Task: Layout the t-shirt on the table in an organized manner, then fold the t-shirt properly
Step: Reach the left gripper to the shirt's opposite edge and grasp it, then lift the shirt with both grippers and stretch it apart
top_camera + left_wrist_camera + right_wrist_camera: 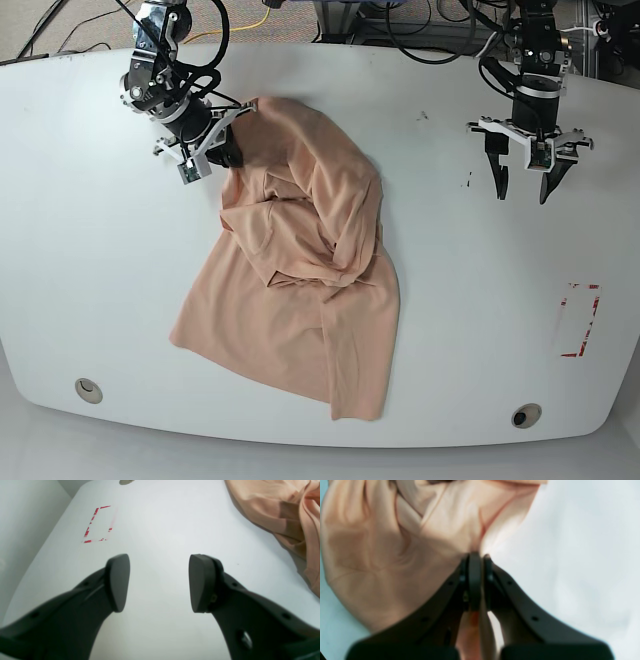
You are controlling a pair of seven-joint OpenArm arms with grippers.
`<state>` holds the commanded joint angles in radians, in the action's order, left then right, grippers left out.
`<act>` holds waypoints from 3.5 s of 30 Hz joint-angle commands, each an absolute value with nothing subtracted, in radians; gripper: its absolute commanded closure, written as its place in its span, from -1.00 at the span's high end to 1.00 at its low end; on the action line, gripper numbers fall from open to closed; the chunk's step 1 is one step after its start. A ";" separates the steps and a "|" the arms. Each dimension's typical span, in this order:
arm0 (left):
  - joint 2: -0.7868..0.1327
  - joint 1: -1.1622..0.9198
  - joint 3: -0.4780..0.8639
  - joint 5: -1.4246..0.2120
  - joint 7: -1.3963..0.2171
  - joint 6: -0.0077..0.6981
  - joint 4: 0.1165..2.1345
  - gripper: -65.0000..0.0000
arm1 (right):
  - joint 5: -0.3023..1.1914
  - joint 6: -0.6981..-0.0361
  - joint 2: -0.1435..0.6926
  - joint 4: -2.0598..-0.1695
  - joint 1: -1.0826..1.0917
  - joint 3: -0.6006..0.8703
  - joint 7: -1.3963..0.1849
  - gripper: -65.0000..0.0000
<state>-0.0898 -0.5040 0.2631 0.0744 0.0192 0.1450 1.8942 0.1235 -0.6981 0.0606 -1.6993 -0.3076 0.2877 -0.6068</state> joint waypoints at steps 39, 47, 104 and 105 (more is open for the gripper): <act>-0.085 0.136 0.018 -0.081 -0.383 0.216 1.560 0.38 | 0.114 -0.698 0.073 -2.034 -0.321 0.305 -0.763 -1.00; -0.085 0.251 0.015 -0.226 -0.383 0.228 1.310 0.56 | 0.077 -0.698 0.073 -2.032 -0.323 0.305 -0.763 -1.00; -0.064 0.499 -0.202 -0.472 -0.182 0.101 0.739 -1.00 | 0.081 -0.698 0.024 -2.022 -0.225 0.499 -0.759 -1.00; -0.074 0.487 -0.185 -0.479 -0.183 0.101 0.773 -1.00 | 0.079 -0.698 0.024 -2.023 -0.213 0.509 -0.759 -1.00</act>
<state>-0.0744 0.4872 -0.1849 -0.4795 -0.1834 0.1005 0.7725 0.0790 -0.6981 0.0238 -2.0230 -0.2125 0.5086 -0.7587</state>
